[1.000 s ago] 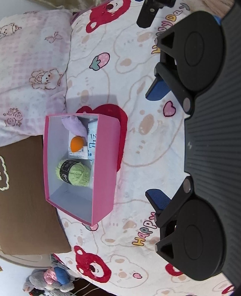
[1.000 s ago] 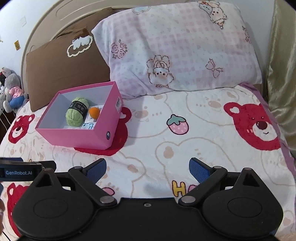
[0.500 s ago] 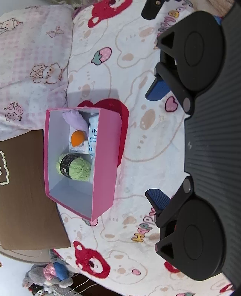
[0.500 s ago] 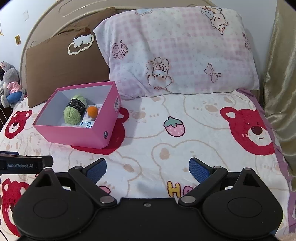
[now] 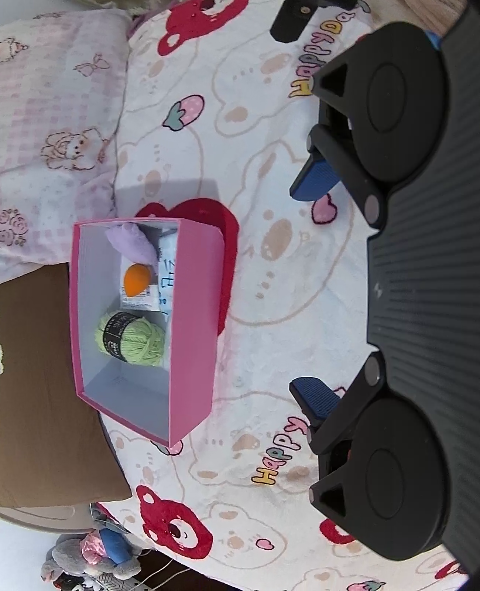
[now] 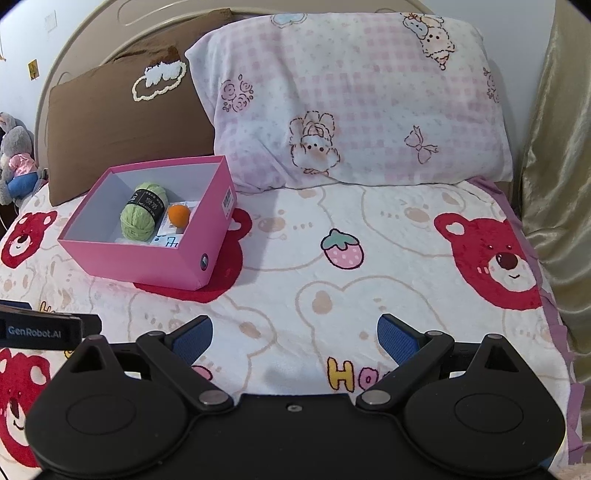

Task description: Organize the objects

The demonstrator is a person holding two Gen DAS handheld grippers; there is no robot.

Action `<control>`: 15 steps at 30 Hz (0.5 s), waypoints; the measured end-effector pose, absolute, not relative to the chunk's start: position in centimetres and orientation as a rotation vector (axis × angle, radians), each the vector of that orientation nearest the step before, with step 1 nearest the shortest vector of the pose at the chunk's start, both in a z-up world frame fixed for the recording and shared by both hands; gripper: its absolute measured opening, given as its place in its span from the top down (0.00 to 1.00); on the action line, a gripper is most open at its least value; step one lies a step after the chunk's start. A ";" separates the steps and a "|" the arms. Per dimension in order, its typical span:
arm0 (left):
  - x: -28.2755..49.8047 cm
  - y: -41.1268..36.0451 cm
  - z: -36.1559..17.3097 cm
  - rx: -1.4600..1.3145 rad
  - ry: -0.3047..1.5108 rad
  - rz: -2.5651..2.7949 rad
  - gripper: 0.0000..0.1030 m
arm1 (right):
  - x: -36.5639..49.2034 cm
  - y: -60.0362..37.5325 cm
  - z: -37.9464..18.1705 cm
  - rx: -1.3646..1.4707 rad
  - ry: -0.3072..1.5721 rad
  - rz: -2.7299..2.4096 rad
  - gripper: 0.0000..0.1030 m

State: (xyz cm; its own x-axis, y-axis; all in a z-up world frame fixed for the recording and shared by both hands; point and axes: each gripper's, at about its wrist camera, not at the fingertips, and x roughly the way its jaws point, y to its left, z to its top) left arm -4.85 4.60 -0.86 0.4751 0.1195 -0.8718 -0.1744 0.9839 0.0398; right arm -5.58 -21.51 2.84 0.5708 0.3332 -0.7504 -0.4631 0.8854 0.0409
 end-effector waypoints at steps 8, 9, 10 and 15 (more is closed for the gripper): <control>-4.8 4.7 -1.0 -0.067 1.071 0.184 0.00 | -5.3 -21.7 2.7 -0.169 0.848 0.458 0.05; -4.8 4.7 -1.0 -0.074 1.073 0.183 0.00 | -5.3 -21.7 2.7 -0.169 0.849 0.457 0.05; -4.8 4.8 -1.0 -0.074 1.074 0.185 0.00 | -5.3 -21.8 2.7 -0.170 0.850 0.456 0.05; -4.8 4.6 -1.1 -0.059 1.080 0.186 0.00 | -5.2 -21.8 2.6 -0.171 0.851 0.454 0.05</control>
